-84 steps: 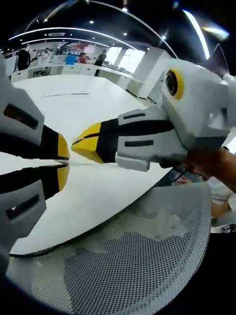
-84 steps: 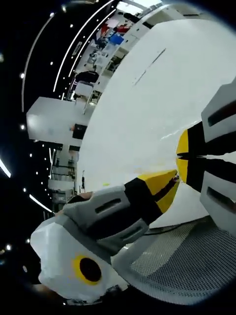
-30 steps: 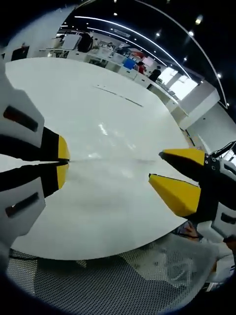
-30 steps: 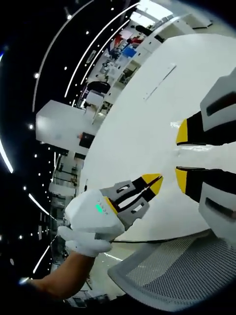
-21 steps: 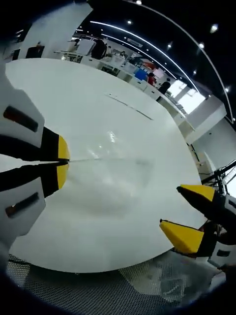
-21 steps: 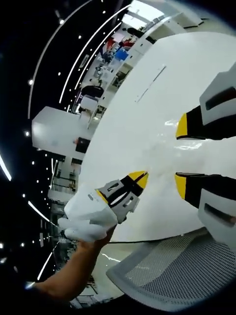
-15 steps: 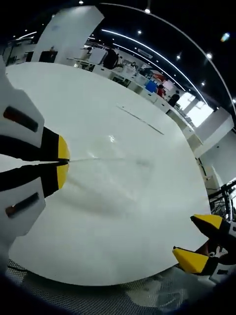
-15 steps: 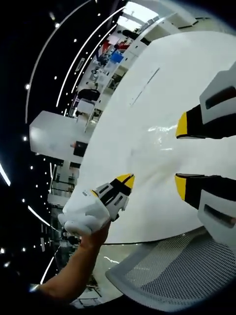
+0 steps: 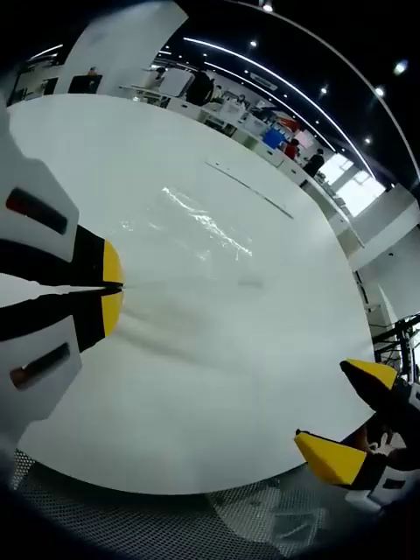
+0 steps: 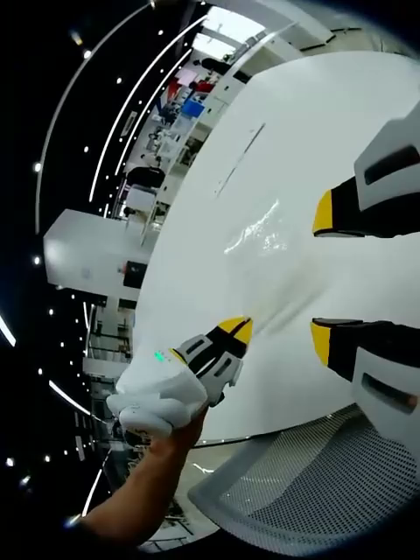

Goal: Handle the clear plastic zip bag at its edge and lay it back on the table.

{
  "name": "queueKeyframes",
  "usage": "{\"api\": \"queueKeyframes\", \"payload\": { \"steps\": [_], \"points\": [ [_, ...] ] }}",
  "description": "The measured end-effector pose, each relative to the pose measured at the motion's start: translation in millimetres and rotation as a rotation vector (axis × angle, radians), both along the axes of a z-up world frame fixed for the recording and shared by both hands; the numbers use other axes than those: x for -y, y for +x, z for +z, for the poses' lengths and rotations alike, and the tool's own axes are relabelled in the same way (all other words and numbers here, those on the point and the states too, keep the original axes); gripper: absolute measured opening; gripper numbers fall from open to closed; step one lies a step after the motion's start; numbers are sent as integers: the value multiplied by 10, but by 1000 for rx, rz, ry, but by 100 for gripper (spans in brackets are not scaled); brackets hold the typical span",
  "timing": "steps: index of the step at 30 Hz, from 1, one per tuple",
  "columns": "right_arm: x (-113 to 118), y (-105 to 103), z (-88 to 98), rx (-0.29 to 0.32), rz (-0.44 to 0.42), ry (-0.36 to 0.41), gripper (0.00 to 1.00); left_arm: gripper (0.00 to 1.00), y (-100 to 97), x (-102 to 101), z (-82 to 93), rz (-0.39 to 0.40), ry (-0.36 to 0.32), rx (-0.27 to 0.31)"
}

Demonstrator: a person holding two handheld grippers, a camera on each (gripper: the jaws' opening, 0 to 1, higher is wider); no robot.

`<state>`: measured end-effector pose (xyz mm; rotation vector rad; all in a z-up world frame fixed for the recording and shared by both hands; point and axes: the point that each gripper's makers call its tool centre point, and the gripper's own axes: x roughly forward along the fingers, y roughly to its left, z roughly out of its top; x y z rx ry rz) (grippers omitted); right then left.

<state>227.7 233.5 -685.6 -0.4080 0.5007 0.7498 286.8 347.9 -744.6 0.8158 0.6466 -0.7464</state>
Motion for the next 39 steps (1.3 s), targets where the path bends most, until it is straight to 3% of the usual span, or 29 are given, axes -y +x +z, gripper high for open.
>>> {"api": "queueKeyframes", "payload": {
  "steps": [8, 11, 15, 20, 24, 29, 33, 39],
  "points": [
    [107, 53, -87, -15, -67, 40, 43, 1, 59, 278, 58, 18, -151, -80],
    [134, 66, -149, -14, -74, 46, 46, 3, -47, 432, 80, -18, -272, -154],
    [156, 91, -226, -4, -72, 80, 54, 9, -213, 541, 200, -69, -380, -189],
    [199, 127, -308, -29, -110, 124, 67, 21, -208, 393, 215, -97, -422, -149],
    [192, 192, -291, -11, -113, 146, 74, 30, -224, 255, 260, -92, -433, -90],
    [164, 169, -322, -36, -119, 163, 78, 45, -235, -61, 326, 11, -472, -28],
    [145, 182, -313, -31, -117, 182, 84, 54, -275, -275, 325, 91, -505, -16],
    [150, 204, -331, -49, -139, 212, 93, 71, -317, -441, 351, 191, -563, 21]
  ]
}}
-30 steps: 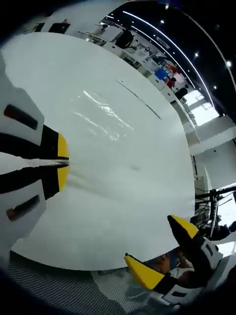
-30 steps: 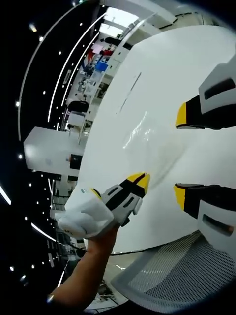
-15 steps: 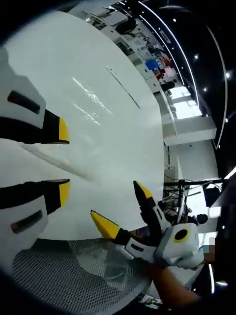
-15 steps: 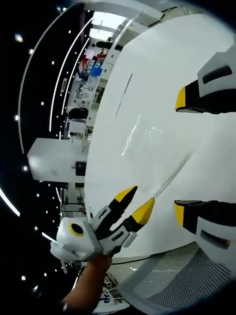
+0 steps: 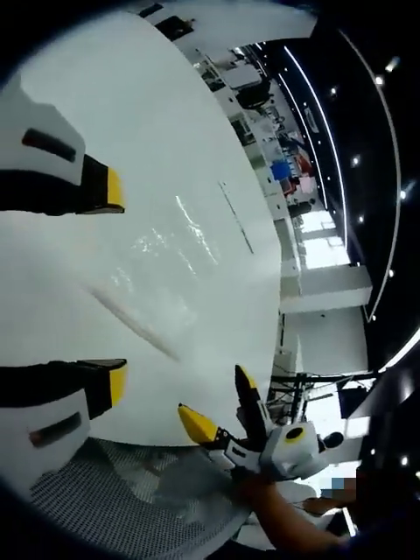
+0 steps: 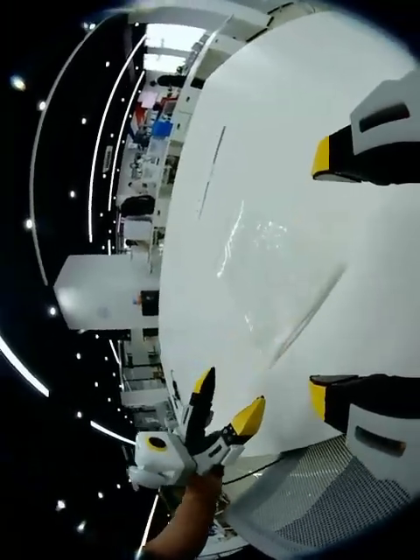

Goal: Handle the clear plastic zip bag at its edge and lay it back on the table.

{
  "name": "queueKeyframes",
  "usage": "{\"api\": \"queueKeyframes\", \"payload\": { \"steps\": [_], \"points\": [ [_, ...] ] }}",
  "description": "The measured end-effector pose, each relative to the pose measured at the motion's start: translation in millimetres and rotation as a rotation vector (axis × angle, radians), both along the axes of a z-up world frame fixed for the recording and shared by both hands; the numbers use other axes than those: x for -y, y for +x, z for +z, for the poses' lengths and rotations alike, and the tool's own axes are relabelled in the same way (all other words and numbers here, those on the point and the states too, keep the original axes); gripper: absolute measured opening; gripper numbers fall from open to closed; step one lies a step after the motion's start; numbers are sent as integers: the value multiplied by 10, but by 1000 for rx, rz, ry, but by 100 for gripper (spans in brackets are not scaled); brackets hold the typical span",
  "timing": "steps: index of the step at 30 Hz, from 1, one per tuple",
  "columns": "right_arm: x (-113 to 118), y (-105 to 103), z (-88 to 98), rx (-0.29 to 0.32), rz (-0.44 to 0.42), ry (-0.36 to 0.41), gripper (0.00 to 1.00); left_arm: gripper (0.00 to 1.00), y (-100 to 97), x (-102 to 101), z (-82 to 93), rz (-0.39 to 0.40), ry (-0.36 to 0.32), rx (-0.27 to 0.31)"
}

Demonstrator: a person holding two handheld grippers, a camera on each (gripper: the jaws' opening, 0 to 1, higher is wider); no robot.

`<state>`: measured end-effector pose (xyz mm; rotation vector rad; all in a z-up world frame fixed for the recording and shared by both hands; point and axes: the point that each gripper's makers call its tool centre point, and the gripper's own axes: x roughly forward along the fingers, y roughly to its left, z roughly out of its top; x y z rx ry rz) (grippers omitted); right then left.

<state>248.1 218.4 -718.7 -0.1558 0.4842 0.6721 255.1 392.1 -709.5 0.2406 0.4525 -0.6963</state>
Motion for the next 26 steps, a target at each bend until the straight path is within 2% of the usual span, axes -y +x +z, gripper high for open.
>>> {"api": "queueKeyframes", "payload": {
  "steps": [5, 10, 13, 16, 26],
  "points": [
    [18, 14, -31, 9, -2, -24, 100, 83, -58, -17, -44, 31, -20, -10],
    [-7, -12, -33, 8, 8, -30, 100, 92, -106, 31, -78, 16, -25, -28],
    [-19, -27, -32, 9, 13, -35, 100, 97, -103, 74, -51, 27, -68, -22],
    [-26, -30, -50, 7, 19, -41, 100, 98, -94, 64, -87, 29, -43, -16],
    [-13, -7, -33, 17, 9, -45, 100, 99, -82, 46, -116, 27, -29, -1]
  ]
}}
